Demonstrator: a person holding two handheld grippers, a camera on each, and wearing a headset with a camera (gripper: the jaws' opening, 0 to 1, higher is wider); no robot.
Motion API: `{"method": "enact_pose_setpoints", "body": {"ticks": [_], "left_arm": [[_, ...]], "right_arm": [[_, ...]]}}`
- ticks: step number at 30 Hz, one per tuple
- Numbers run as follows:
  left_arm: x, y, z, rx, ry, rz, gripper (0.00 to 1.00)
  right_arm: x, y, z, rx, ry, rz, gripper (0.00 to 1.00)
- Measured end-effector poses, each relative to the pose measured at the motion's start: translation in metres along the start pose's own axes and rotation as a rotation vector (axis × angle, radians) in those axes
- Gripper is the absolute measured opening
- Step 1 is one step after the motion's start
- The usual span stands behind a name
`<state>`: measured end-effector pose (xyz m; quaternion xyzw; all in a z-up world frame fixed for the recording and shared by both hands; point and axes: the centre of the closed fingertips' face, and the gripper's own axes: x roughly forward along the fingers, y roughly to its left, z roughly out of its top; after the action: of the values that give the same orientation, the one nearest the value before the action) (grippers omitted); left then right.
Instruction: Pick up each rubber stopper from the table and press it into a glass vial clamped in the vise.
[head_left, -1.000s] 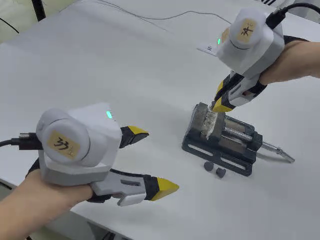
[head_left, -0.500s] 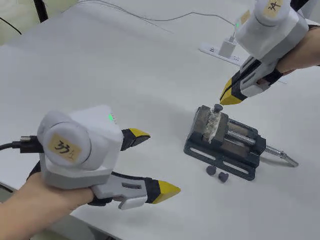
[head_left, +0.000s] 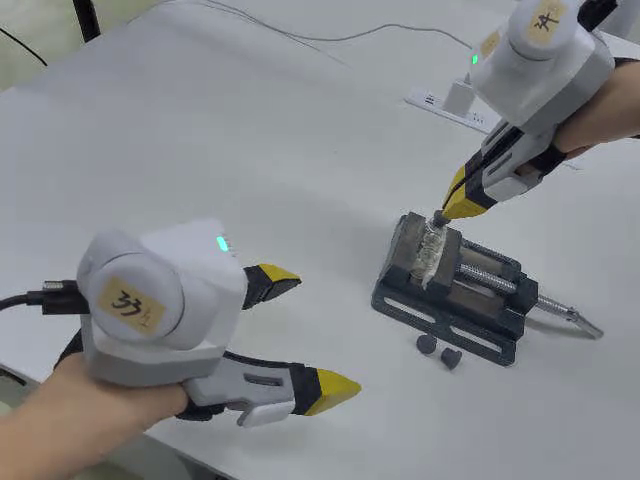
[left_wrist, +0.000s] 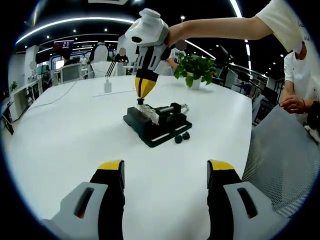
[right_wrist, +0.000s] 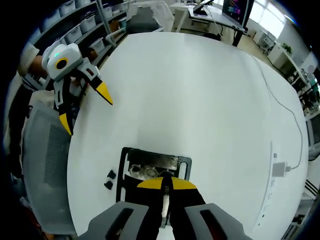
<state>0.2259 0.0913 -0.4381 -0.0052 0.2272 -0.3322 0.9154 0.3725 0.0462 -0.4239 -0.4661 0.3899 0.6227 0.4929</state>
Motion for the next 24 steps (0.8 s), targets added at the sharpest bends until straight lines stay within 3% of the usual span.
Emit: {"method": "enact_pose_setpoints", "body": {"ticks": [9, 19, 24], "left_arm": [[0.001, 0.001, -0.002, -0.007, 0.001, 0.001, 0.65], [0.004, 0.000, -0.005, -0.016, 0.003, -0.001, 0.65], [0.005, 0.002, -0.005, -0.019, 0.002, 0.001, 0.65]], "right_arm": [[0.001, -0.003, 0.000, 0.005, -0.004, 0.026, 0.00], [0.002, -0.010, -0.004, 0.041, 0.002, 0.096, 0.00], [0.001, -0.008, -0.004, 0.023, -0.001, 0.086, 0.00]]}}
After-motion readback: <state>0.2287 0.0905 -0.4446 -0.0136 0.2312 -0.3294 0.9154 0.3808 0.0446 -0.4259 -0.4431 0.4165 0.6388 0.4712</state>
